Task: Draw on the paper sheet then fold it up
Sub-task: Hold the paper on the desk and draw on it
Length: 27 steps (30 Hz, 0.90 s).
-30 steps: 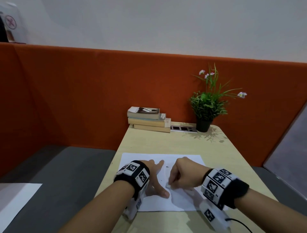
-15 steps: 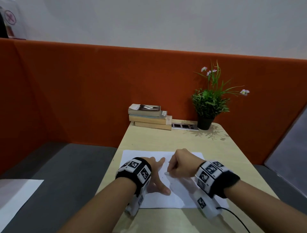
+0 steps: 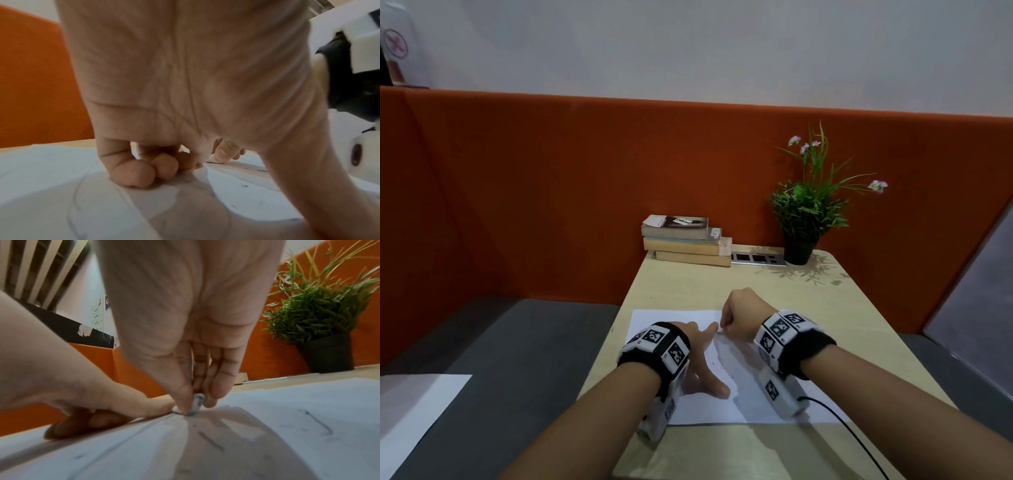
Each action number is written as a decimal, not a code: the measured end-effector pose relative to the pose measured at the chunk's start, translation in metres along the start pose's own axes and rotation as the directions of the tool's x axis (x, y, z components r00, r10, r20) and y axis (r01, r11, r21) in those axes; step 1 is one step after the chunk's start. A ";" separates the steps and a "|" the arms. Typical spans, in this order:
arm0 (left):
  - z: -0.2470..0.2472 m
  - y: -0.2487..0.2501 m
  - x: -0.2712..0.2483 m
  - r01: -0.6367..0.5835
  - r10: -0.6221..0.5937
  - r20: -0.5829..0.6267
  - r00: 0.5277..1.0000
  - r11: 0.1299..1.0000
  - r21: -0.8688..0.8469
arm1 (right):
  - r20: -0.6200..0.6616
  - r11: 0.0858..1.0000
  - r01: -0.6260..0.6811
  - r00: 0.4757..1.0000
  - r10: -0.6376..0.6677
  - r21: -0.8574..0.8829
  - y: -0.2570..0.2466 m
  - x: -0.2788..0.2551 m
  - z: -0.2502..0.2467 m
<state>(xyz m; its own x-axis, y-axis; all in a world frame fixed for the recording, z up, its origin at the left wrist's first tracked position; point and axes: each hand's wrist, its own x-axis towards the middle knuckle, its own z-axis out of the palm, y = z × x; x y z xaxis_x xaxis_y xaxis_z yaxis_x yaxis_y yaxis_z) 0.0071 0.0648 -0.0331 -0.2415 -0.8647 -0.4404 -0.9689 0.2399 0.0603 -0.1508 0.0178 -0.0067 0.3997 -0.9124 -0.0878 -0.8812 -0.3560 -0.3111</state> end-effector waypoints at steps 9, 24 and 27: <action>0.000 -0.002 0.002 -0.001 0.002 -0.017 1.000 1.000 0.022 | 0.126 0.998 0.039 0.991 -0.044 0.044 0.005 -0.027 -0.001; -0.005 0.001 -0.001 0.010 -0.011 0.032 0.999 1.000 0.012 | 0.206 0.989 0.133 0.968 -0.142 0.057 0.006 -0.074 0.002; -0.008 0.002 -0.003 0.006 -0.007 0.035 0.999 1.000 0.008 | 0.206 0.990 0.138 0.969 -0.140 0.023 0.007 -0.070 -0.003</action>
<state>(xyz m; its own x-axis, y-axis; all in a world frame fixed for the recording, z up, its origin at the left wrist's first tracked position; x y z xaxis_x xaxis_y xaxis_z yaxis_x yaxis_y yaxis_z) 0.0056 0.0645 -0.0242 -0.2330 -0.8501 -0.4723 -0.9700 0.2378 0.0504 -0.1858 0.0786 0.0000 0.5622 -0.7924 -0.2366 -0.8116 -0.4738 -0.3419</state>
